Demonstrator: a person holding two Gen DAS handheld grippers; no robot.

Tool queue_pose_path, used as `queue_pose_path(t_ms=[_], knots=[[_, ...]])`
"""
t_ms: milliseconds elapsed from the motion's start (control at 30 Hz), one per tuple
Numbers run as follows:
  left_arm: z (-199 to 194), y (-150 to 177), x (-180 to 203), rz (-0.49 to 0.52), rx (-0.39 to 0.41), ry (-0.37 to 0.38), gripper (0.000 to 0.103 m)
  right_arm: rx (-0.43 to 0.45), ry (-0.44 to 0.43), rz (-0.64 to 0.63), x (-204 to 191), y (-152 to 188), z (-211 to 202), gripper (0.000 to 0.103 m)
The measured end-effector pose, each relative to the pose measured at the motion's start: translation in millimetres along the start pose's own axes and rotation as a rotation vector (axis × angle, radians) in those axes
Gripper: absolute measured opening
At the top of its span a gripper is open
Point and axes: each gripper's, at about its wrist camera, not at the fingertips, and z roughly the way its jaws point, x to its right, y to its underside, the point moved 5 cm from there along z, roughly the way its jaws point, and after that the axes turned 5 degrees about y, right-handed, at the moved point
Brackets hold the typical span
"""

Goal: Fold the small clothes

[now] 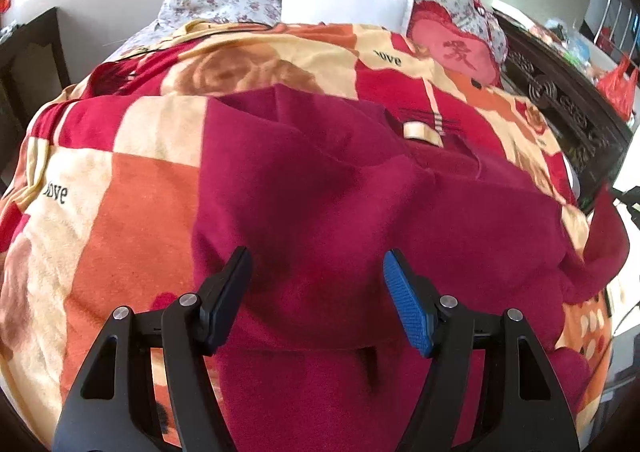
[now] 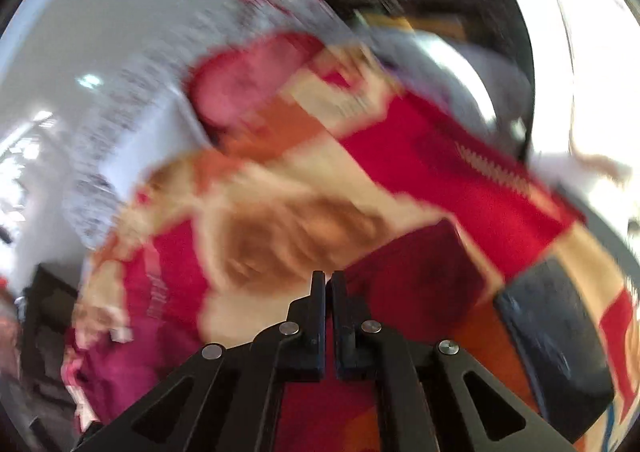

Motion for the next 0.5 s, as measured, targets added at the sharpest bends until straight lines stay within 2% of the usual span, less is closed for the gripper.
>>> queue_pose_path(t_ms=[67, 100, 167, 233, 300, 367, 500], knots=[[-6.3, -3.4, -2.8, -0.014, 0.018, 0.003, 0.069, 0.077, -0.100, -0.041, -29.4, -16.4, -32.6, 0.003], [-10.5, -5.5, -4.4, -0.022, 0.029, 0.006, 0.069, 0.096, -0.131, -0.060, -41.6, -20.2, -41.6, 0.003], [-18.2, -9.8, -7.3, -0.037, 0.051, 0.012, 0.069, 0.136, -0.248, -0.140, -85.9, -26.5, -69.4, 0.002], [-28.4, -14.5, -11.1, -0.054, 0.080, 0.022, 0.069, 0.137, -0.325, -0.200, -120.9, -23.0, -81.9, 0.002], [-39.8, -19.5, -16.8, -0.075, 0.111, 0.030, 0.069, 0.121, -0.407, -0.282, -163.8, -10.1, -92.1, 0.002], [-49.7, -23.6, -23.4, -0.094, 0.137, 0.032, 0.069, 0.080, -0.498, -0.373, -214.1, 16.6, -93.3, 0.002], [-64.6, -30.0, -39.6, -0.124, 0.178, 0.027, 0.069, -0.025, -0.599, -0.490, -282.3, 76.1, -71.3, 0.002]])
